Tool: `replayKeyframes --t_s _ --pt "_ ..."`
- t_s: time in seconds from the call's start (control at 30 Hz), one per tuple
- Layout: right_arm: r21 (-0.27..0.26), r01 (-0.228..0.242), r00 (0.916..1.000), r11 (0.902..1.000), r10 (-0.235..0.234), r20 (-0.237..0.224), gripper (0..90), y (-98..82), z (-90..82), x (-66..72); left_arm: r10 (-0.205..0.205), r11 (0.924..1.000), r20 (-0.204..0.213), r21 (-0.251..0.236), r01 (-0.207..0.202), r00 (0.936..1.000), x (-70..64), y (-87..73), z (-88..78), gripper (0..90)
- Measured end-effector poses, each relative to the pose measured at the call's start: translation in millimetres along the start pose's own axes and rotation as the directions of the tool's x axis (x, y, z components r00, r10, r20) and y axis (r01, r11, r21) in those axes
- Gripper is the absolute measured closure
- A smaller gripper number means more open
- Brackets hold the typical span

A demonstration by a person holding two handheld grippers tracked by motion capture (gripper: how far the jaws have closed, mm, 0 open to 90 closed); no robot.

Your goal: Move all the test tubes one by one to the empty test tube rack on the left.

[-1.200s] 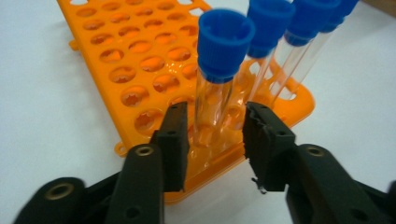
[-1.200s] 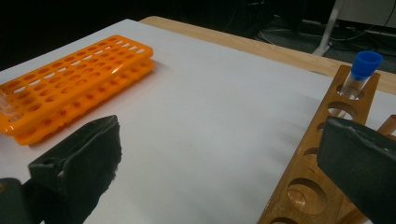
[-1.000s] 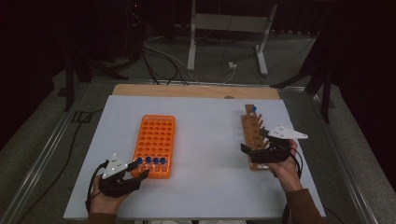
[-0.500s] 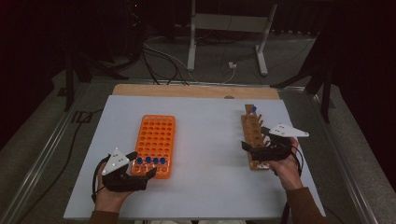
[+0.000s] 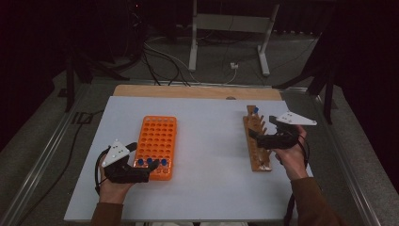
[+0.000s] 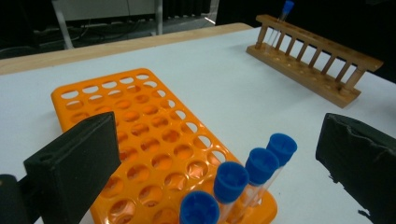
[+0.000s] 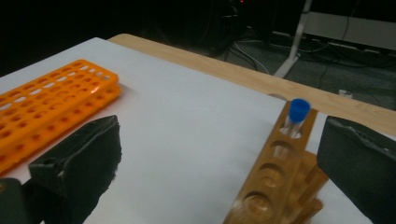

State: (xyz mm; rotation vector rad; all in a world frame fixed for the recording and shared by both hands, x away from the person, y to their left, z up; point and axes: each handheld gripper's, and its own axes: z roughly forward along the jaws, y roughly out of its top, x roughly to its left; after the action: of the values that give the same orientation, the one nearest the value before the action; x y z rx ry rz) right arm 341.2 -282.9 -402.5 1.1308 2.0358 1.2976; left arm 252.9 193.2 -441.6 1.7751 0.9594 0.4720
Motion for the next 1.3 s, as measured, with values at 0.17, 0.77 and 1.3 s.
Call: replayKeyframes --t_s 0.17,0.77,1.3 --pt "0.002 0.004 0.9997 1.0 -0.005 0.024 0.0 8.6 5.5 -7.6 -0.007 0.9999 -0.009 -0.013 0.007 0.9999 2.9 -1.9 -1.5 0.7" --pt "-0.003 -0.037 0.9943 0.9993 0.038 0.1 0.0 24.0 31.5 -33.9 -0.032 0.9958 -0.026 -0.087 0.03 0.9991 11.6 8.4 -11.7 0.7" --pt "0.054 -0.117 0.9799 0.9916 0.107 0.168 10.9 14.2 62.9 -52.4 -0.072 0.9919 -0.082 -0.11 0.062 0.9941 21.4 8.3 -12.5 0.7"
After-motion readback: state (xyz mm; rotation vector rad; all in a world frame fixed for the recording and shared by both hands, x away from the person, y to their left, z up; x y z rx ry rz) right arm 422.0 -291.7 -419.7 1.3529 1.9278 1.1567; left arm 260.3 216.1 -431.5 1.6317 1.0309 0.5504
